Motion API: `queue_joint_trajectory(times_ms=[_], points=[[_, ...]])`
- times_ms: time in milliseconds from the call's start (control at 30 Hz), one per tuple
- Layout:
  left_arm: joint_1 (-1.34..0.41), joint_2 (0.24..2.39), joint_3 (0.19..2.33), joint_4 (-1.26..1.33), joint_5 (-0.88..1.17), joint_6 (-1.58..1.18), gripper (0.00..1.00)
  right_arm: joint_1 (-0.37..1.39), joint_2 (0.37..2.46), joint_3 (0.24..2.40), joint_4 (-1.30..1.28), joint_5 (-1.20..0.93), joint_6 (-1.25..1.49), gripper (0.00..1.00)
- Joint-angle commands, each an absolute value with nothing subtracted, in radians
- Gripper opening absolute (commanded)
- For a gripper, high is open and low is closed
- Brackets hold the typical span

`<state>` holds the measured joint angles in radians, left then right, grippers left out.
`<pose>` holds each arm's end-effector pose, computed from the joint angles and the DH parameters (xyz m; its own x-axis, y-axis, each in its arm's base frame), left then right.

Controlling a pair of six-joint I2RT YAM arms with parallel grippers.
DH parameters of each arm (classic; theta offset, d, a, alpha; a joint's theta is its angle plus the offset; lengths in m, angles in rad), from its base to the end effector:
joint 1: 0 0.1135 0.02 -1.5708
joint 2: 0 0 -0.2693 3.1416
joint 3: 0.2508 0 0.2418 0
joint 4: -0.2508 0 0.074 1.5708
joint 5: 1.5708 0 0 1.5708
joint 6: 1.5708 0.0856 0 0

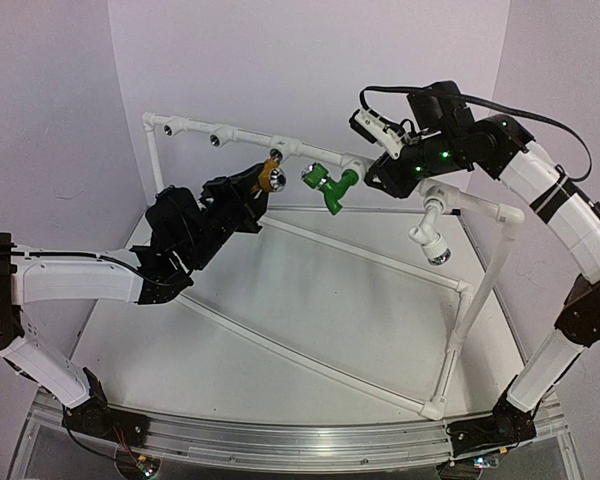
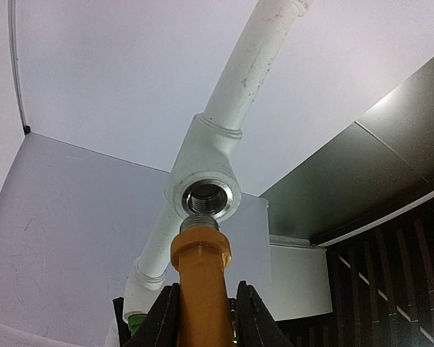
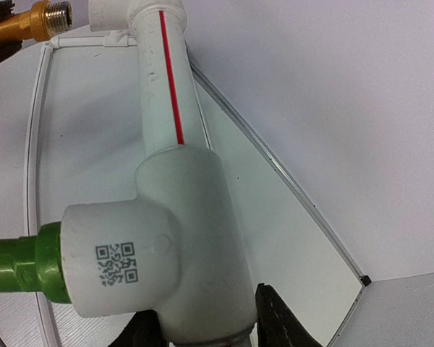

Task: Install the water faucets
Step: Screw the water faucet onto the adaptor.

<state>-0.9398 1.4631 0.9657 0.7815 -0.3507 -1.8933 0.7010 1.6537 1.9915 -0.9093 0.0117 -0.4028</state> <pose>0.2442 -0.2844 0.3655 -0.5871 -0.7063 0.3956 -0.0218 -0.4746 -0.8799 0.2892 0.2428 0.4298 -0.1304 -0.6230 -0.7713 -0.7484 0.5721 -0.3355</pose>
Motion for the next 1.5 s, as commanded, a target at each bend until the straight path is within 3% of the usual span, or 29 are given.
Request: queue_joint_trajectory(times_ms=[0, 1467], points=[[-0.938, 1.438, 0.991, 0.797, -0.337, -1.899, 0.0, 0.696, 1.731, 1.975, -0.889, -0.03, -0.057, 0.0], [-0.886, 1.477, 1.032, 0.782, -0.279, -1.917, 0.0, 0.696, 1.756, 1.99, -0.909, -0.07, -0.04, 0.0]])
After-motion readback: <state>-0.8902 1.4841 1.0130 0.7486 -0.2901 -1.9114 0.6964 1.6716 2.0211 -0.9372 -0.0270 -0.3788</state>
